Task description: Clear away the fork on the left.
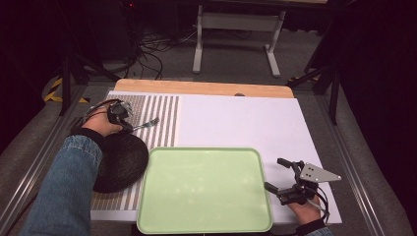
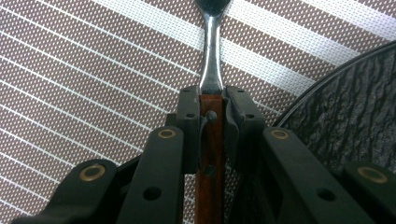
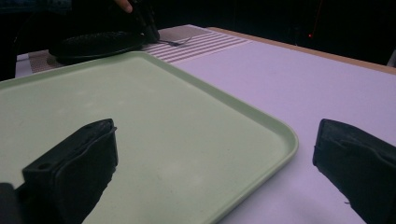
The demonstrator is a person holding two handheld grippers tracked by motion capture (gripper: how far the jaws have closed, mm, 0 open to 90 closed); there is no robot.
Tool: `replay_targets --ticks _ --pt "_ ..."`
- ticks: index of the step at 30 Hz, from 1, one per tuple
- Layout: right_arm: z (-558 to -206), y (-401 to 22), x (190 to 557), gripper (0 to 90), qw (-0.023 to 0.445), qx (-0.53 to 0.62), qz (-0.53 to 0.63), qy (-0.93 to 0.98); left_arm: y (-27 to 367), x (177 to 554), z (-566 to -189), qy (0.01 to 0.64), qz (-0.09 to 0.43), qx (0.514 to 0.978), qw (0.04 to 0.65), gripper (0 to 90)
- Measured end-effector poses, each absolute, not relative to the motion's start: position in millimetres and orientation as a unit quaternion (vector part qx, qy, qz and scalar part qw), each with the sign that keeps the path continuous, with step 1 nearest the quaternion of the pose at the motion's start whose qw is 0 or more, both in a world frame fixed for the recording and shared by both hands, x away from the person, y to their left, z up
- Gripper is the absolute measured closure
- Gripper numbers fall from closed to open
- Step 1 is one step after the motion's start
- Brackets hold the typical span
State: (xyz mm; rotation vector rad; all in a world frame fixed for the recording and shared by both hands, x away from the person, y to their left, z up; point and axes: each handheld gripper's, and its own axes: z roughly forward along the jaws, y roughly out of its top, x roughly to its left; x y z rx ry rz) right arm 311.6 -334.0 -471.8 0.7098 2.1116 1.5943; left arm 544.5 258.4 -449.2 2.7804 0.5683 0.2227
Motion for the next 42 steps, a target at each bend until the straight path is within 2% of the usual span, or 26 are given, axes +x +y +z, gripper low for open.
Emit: replay_targets --ticks 5,18,34,42 --pt "-471.7 -334.0 311.4 0.4 0.199 0.253 0.571 0.755 255.2 544.1 -447.2 0.194 0.094 0.969 0.123 77.6" --pt "-471.8 -333.8 311.8 0.4 0.198 0.253 0.573 0.754 247.8 541.3 -426.7 0.188 0.119 0.967 0.124 77.6" --pt "-471.4 -334.0 312.1 0.4 0.198 0.254 0.575 0.752 233.5 527.1 -391.9 0.207 0.105 0.962 0.144 77.6" --pt "-471.1 -333.7 312.4 0.4 0.199 0.253 0.575 0.752 229.1 516.0 -383.1 0.241 0.083 0.955 0.152 77.7"
